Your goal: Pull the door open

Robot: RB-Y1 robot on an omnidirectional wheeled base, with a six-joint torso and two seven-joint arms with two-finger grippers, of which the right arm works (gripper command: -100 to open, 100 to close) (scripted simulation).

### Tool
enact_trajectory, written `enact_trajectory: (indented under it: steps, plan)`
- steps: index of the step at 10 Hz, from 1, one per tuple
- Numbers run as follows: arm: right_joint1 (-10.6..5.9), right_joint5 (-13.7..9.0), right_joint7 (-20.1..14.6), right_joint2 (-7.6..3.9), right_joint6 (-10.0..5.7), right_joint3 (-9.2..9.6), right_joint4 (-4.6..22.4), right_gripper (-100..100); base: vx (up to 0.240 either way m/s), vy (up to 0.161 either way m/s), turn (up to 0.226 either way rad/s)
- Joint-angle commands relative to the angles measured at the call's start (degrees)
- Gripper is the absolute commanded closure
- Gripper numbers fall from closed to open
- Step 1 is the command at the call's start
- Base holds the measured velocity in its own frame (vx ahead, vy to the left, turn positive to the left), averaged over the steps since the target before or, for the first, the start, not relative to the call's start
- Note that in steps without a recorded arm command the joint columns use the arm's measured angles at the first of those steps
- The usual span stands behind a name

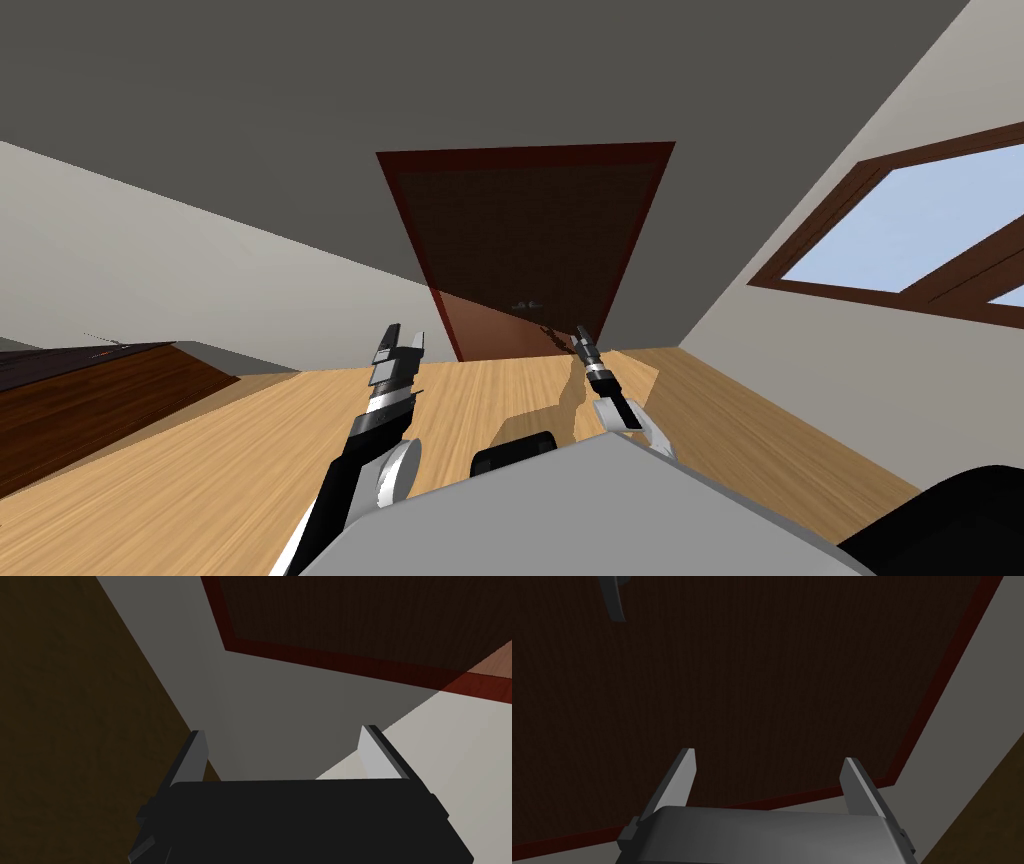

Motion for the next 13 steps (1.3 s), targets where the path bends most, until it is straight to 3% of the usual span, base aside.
enact_trajectory:
  steps: [1,13]
  plan:
    - [-0.68,0.24,-0.32,-0.35,-0.73,-0.45,2.43,-100,0.095,0.021,0.036]
    - [-5.81,2.00,-2.32,-2.52,-6.31,-3.59,20.42,-100,0.102,0.014,0.037]
